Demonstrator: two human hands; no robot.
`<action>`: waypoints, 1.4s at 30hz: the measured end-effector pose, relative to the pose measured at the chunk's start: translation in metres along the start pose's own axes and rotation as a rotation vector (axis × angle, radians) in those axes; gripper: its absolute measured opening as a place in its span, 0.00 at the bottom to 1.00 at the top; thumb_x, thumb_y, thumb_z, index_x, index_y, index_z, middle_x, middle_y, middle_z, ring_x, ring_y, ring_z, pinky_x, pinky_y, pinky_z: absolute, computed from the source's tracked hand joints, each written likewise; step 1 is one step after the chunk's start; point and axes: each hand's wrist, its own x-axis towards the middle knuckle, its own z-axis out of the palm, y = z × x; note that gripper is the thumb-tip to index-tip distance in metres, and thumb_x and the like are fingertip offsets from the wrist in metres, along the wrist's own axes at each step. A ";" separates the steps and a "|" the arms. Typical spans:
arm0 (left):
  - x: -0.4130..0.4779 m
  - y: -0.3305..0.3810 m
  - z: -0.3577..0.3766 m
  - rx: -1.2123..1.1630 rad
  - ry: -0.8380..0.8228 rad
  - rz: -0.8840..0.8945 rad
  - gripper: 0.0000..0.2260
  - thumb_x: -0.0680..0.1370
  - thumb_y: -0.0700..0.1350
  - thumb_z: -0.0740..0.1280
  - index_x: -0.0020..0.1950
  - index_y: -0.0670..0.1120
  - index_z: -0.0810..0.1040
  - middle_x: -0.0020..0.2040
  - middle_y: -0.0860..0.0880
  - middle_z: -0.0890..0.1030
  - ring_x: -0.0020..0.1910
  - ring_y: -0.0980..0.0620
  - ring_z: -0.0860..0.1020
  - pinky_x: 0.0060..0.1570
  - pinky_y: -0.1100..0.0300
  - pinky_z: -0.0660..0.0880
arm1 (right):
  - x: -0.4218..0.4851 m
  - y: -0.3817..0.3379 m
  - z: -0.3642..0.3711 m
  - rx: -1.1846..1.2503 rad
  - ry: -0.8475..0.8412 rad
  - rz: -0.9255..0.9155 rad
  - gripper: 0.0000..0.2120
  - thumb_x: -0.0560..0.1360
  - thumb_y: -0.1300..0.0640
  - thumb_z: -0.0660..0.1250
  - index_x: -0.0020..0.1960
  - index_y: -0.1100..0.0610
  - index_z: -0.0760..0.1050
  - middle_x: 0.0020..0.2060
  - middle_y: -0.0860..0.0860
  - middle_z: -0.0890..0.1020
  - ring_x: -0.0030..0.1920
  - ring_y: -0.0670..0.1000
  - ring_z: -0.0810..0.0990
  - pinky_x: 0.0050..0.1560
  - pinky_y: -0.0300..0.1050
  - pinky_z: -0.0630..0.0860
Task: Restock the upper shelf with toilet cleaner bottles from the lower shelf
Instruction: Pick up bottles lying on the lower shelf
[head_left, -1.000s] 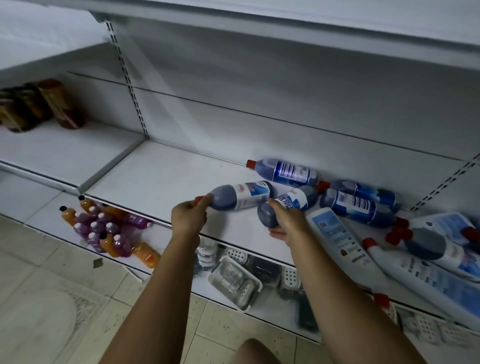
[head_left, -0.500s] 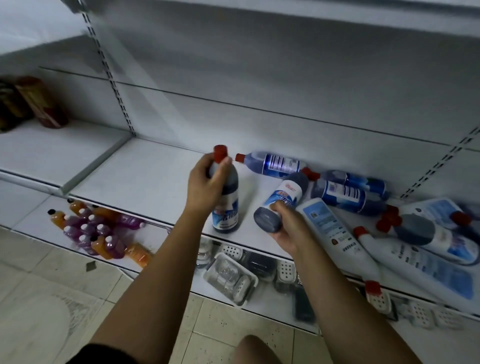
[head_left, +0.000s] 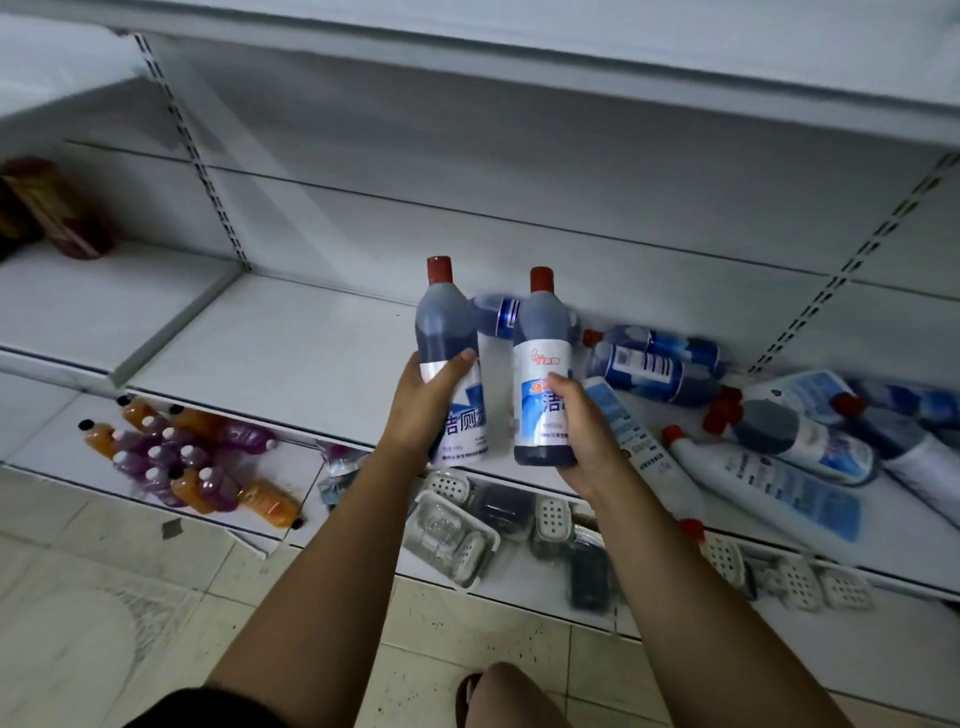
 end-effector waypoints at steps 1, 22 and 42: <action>-0.010 0.006 0.001 -0.021 -0.017 -0.008 0.15 0.78 0.55 0.68 0.60 0.49 0.73 0.46 0.44 0.85 0.39 0.46 0.85 0.39 0.55 0.80 | -0.008 -0.002 0.000 -0.028 0.009 -0.019 0.19 0.76 0.51 0.68 0.63 0.57 0.72 0.53 0.61 0.82 0.47 0.57 0.83 0.53 0.57 0.80; -0.246 0.153 0.002 -0.126 -0.256 0.158 0.14 0.76 0.48 0.70 0.57 0.45 0.75 0.42 0.45 0.85 0.39 0.45 0.84 0.38 0.54 0.81 | -0.273 -0.070 0.042 -0.237 -0.121 -0.488 0.26 0.63 0.51 0.73 0.59 0.46 0.70 0.51 0.52 0.84 0.49 0.56 0.84 0.49 0.55 0.82; -0.257 0.235 -0.045 -0.165 -0.081 0.452 0.21 0.69 0.52 0.71 0.60 0.46 0.74 0.45 0.43 0.85 0.42 0.44 0.84 0.42 0.51 0.81 | -0.266 -0.140 0.141 -0.145 -0.384 -0.687 0.29 0.64 0.49 0.74 0.63 0.53 0.70 0.54 0.60 0.82 0.50 0.61 0.84 0.52 0.61 0.80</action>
